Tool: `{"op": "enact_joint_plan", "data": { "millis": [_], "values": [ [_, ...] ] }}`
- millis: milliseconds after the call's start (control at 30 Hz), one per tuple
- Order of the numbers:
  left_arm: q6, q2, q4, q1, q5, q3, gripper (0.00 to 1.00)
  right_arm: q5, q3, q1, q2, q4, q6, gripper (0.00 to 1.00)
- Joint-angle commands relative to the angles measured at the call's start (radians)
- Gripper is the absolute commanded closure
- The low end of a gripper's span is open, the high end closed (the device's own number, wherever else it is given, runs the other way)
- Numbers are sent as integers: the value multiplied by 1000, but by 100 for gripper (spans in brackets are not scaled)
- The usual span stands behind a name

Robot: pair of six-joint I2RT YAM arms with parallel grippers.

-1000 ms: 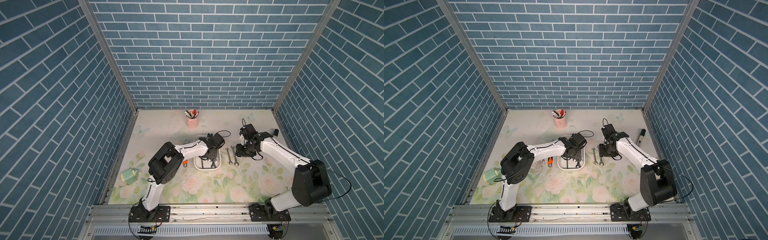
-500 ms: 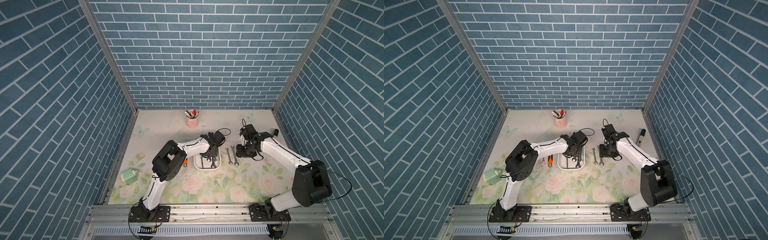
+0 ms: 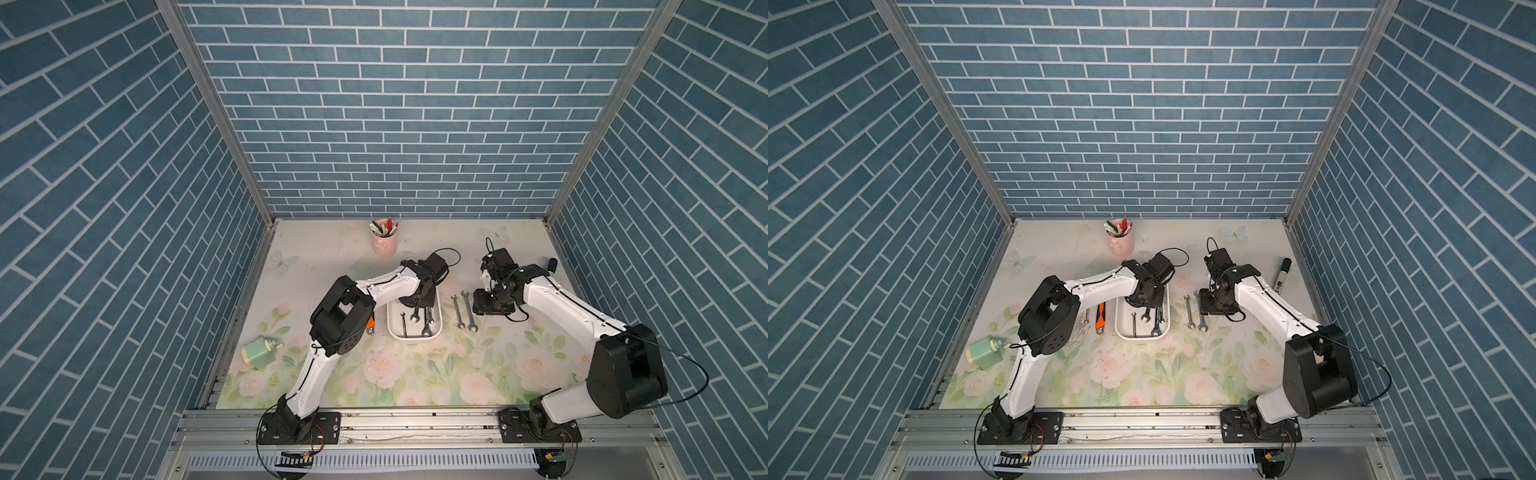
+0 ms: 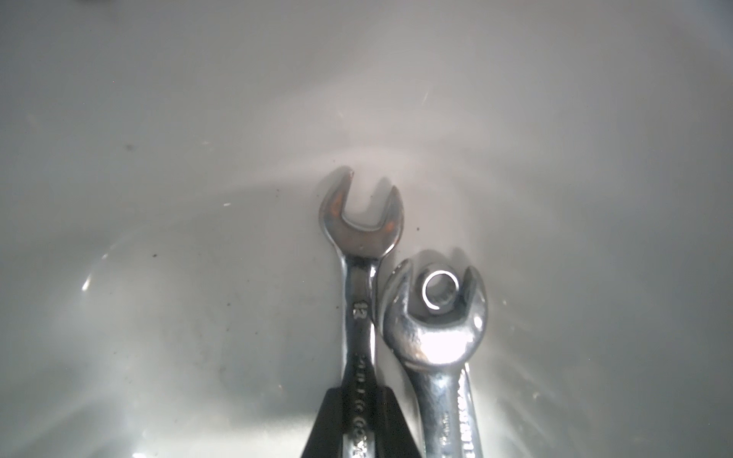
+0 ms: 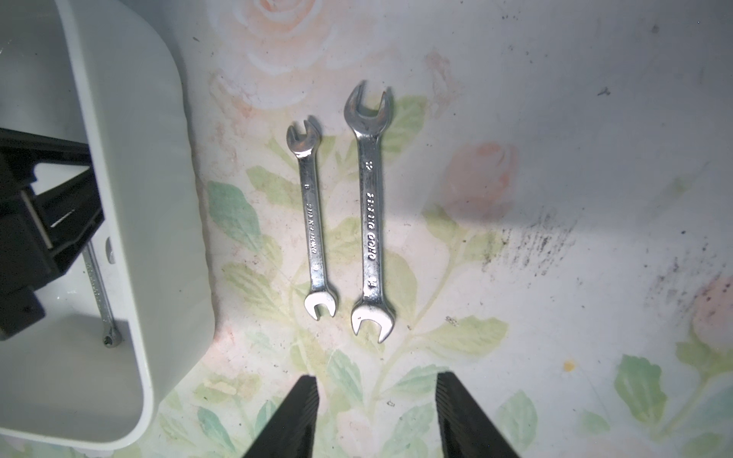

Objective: Take out the wrench from the storage box
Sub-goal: Pick up the wrench from the storage box.

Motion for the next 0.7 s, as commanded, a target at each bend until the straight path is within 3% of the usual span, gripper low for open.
{"op": "enact_joint_plan", "data": {
  "millis": [0, 67, 167, 367, 667],
  "values": [
    [11, 40, -72, 8, 14, -1, 87, -21, -11, -4, -26, -34, 15, 48],
    [13, 34, -75, 9, 12, 1, 87, -47, -15, -4, -38, -40, 40, 48],
    [15, 23, -75, 10, 12, -2, 87, -203, -55, 7, -126, 49, 104, 48],
    [19, 18, -72, 11, 19, -9, 87, -303, -90, 8, -236, 68, 149, 47],
    [17, -22, -59, 11, 21, -32, 88, -230, -62, 7, -245, 30, 145, 46]
  ]
}}
